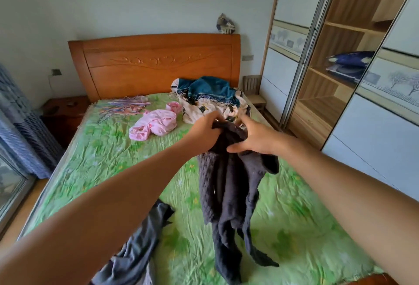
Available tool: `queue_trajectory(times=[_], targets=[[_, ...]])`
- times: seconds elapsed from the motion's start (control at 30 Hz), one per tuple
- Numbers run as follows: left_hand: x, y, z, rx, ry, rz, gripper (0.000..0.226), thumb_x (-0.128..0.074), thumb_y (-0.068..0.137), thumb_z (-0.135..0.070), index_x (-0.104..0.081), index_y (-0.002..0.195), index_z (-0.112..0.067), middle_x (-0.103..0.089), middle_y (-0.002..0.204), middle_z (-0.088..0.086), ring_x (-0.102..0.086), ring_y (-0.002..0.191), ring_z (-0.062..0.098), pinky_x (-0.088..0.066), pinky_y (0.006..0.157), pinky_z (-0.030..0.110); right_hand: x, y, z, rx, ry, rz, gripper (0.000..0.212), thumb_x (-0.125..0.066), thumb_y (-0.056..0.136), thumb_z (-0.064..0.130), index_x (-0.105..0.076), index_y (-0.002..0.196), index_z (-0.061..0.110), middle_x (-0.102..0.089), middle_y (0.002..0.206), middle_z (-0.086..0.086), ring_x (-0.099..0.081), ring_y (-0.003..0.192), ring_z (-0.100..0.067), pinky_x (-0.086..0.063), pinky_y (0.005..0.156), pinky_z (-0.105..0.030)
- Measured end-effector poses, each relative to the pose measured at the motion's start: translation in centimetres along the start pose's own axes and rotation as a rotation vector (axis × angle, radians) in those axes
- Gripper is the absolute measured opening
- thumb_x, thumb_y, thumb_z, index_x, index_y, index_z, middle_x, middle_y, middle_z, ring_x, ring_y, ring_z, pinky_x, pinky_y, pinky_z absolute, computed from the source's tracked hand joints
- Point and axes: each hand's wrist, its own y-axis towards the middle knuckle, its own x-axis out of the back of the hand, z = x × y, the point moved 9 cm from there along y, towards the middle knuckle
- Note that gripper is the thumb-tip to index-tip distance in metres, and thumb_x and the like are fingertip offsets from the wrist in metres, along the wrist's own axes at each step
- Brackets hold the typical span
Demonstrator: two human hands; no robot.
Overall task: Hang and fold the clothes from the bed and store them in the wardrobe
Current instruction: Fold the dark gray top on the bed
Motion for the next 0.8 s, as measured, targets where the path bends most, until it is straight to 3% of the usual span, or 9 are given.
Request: queue_trajectory(times=[0.07, 0.17, 0.27, 0.33, 0.4, 0.47, 0.6, 0.67, 0.8], targets=[[0.6, 0.9, 0.1, 0.031, -0.025, -0.065, 0.022, -0.053, 0.089, -0.002, -0.060, 0.098, -0.021, -0.061, 0.081, -0.007, -0.056, 0.067, 0.006, -0.037, 0.042, 0.011, -2.1, -0.2, -3.4, -0.038, 0.046, 0.002, 0.086, -0.091, 0.064, 0.044, -0.046, 0.136, 0.029, -0.062, 0.119, 0.006, -0.059, 0.109, -0.018, -0.049, 0.095, -0.039], [0.8, 2.1, 0.2, 0.057, -0.148, -0.104, 0.031, -0.053, 0.092, -0.003, -0.056, 0.088, -0.034, -0.062, 0.083, -0.006, -0.060, 0.071, 0.011, -0.041, 0.046, 0.015, -6.0, 0.1, -7.1, -0.099, 0.397, -0.037, 0.066, -0.089, 0.070, 0.014, -0.061, 0.128, 0.026, -0.070, 0.122, 0.003, -0.065, 0.113, -0.021, -0.050, 0.103, -0.045], [1.2, 2.9, -0.4, 0.044, -0.146, -0.126, 0.034, -0.054, 0.091, -0.003, -0.056, 0.087, -0.037, -0.065, 0.087, -0.005, -0.061, 0.075, 0.009, -0.040, 0.047, 0.012, -7.7, 1.6, -9.4, -0.217, 0.583, -0.205, 0.026, -0.080, 0.075, 0.006, -0.076, 0.092, 0.025, -0.076, 0.088, 0.001, -0.071, 0.084, -0.021, -0.056, 0.075, -0.031], [2.2, 3.0, -0.3, 0.041, -0.078, -0.163, 0.031, -0.054, 0.090, -0.004, -0.059, 0.090, -0.035, -0.065, 0.087, -0.006, -0.060, 0.076, 0.004, -0.039, 0.049, 0.012, -7.3, 2.8, -10.3, -0.252, 0.717, -0.288, 0.014, -0.074, 0.079, 0.007, -0.074, 0.081, 0.021, -0.069, 0.068, 0.002, -0.061, 0.063, -0.018, -0.045, 0.055, -0.027], [3.5, 2.9, 0.7, 0.059, -0.014, -0.217, 0.029, -0.054, 0.090, -0.003, -0.060, 0.091, -0.032, -0.064, 0.086, -0.008, -0.060, 0.075, -0.001, -0.039, 0.050, 0.013, -5.3, 4.1, -11.4, -0.274, 0.821, -0.419, 0.004, -0.070, 0.083, 0.010, -0.069, 0.081, 0.013, -0.059, 0.064, -0.003, -0.052, 0.062, -0.020, -0.036, 0.056, -0.032], [5.0, 2.4, 2.1, 0.106, 0.118, -0.268, 0.028, -0.051, 0.091, -0.003, -0.064, 0.100, -0.025, -0.066, 0.088, -0.006, -0.061, 0.080, 0.009, -0.041, 0.055, 0.020, -1.6, 5.1, -11.7, -0.229, 0.840, -0.551, 0.004, -0.069, 0.085, 0.014, -0.070, 0.081, 0.015, -0.062, 0.064, 0.005, -0.056, 0.064, -0.018, -0.040, 0.056, -0.029], [7.2, 0.8, 3.7, 0.180, 0.416, -0.367, 0.031, -0.049, 0.093, -0.002, -0.064, 0.115, -0.017, -0.068, 0.098, 0.007, -0.062, 0.089, 0.031, -0.048, 0.070, 0.036, 5.6, 7.5, -8.6, 0.015, 0.600, -0.595, 0.008, -0.058, 0.088, 0.016, -0.064, 0.090, 0.021, -0.069, 0.085, 0.007, -0.061, 0.081, -0.017, -0.048, 0.069, -0.035], [8.0, 0.1, 3.5, 0.198, 0.491, -0.433, 0.034, -0.048, 0.092, -0.003, -0.062, 0.119, -0.017, -0.069, 0.102, 0.013, -0.062, 0.091, 0.037, -0.053, 0.075, 0.044, 8.3, 8.0, -6.6, 0.177, 0.360, -0.597, 0.011, -0.053, 0.091, 0.013, -0.058, 0.096, 0.021, -0.059, 0.078, 0.010, -0.054, 0.070, -0.017, -0.038, 0.059, -0.034], [9.0, -0.6, 1.8, 0.211, 0.596, -0.593, 0.022, -0.052, 0.094, -0.010, -0.060, 0.112, -0.019, -0.069, 0.093, 0.011, -0.062, 0.079, 0.035, -0.046, 0.062, 0.036, 12.6, 7.9, -4.6, 0.449, -0.121, -0.629, 0.018, -0.053, 0.093, 0.010, -0.052, 0.110, 0.014, -0.057, 0.073, -0.003, -0.052, 0.061, -0.027, -0.038, 0.056, -0.035]])
